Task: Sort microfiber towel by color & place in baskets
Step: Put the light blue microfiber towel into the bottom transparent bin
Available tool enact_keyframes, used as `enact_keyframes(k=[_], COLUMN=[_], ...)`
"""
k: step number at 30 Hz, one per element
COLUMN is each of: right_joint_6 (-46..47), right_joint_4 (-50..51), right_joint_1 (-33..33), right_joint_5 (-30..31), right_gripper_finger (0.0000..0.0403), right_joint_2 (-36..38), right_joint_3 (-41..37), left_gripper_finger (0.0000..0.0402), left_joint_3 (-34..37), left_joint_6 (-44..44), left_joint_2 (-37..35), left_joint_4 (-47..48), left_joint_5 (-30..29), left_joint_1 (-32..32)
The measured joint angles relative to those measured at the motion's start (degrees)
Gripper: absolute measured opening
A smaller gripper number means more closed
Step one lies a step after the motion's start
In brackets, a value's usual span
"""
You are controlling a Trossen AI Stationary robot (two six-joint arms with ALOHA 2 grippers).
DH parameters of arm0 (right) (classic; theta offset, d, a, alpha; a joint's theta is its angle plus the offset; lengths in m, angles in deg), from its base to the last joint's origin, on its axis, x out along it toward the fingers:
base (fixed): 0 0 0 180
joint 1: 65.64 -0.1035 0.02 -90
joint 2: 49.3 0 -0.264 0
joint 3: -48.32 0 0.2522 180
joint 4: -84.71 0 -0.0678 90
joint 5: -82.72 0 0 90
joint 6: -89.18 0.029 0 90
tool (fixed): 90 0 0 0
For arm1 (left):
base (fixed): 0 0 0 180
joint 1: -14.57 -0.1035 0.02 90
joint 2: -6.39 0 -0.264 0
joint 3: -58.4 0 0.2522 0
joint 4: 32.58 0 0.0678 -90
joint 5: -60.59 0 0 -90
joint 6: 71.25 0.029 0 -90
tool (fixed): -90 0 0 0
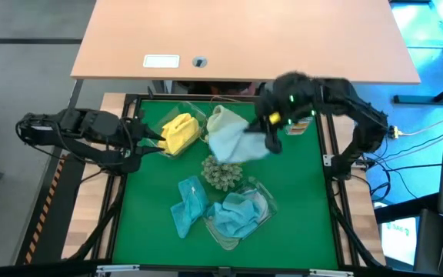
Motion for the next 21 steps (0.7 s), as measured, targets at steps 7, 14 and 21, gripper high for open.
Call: enact_keyframes(k=[7, 14, 21], right_joint_6=[2.6, 7.0, 9.3], right_joint_4=[-1.3, -1.8, -2.6], right_joint_1=[-13.0, -23.5, -29.4], right_joint_5=[0.4, 7.3, 8.8], right_gripper_finger=[0.0004, 0.0004, 0.0005], right_joint_2=[-0.2, -2.5, -7.0], right_joint_3=[0.0, 0.0, 0.0], left_gripper_finger=[0.0140, 0.0140, 0.0140], left_joint_3=[13.1, 25.5, 31.3], left_joint_6=[-2.9, -3.1, -3.1], left_joint_2=[-5.9, -8.6, -8.4], left_joint_4=[-8.1, -21.4, -29.3], left_joint_5=[0.0, 0.2, 0.4], left_joint_1=[0.0, 0.0, 0.0])
